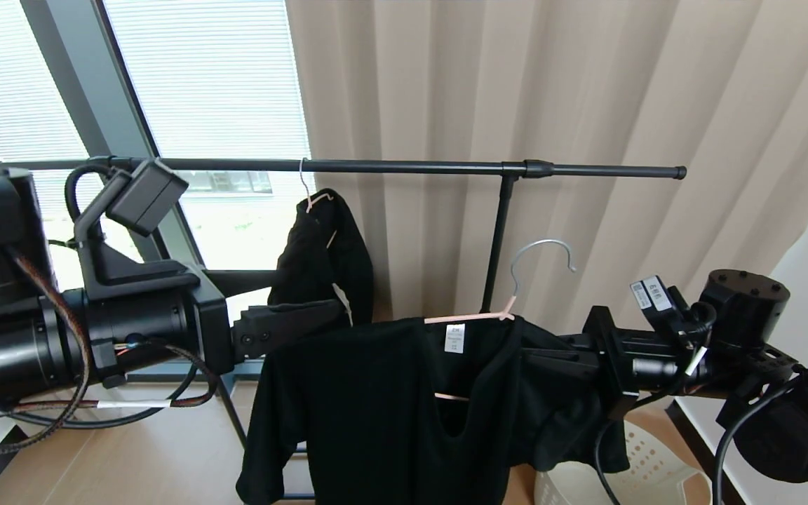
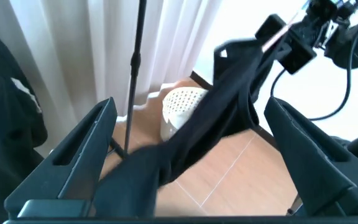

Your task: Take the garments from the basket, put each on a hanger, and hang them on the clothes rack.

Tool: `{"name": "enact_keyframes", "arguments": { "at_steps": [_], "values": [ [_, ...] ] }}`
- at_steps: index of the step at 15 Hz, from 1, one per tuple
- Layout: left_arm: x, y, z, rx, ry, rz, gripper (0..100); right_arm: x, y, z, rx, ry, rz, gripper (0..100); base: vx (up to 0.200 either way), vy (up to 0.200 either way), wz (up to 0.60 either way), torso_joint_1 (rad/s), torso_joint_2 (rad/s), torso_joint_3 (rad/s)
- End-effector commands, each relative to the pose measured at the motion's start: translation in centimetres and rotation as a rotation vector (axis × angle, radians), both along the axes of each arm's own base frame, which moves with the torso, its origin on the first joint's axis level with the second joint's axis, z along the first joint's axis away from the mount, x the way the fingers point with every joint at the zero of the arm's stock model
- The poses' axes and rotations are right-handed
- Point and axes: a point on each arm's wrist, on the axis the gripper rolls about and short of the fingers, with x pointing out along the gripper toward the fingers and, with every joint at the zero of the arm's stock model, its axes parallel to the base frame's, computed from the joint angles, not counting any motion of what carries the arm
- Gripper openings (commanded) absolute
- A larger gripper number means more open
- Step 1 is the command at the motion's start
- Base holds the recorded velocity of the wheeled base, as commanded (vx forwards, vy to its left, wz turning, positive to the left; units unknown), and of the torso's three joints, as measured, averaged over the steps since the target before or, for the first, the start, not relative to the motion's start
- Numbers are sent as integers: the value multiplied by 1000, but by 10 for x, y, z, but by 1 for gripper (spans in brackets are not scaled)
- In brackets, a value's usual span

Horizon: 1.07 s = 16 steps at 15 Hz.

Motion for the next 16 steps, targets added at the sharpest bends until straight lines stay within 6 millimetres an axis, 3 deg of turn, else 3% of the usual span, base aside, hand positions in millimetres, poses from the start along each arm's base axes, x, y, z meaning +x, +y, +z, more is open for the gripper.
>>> {"name": "enact_keyframes", "arguments": {
  "at_steps": [1,6,16],
  "values": [
    [4,-27,15,83,-22,-101,100,0,3,-4,-3,14,10,0,0,0,0,0,0,0],
    [16,-45,-7,283,-70,-218,100,-5,6,-1,-1,6,23,0,0,0,0,0,0,0],
    [32,-67,-39,347,-46,-325,100,-12,5,10,6,-28,27,0,0,0,0,0,0,0]
  ]
}}
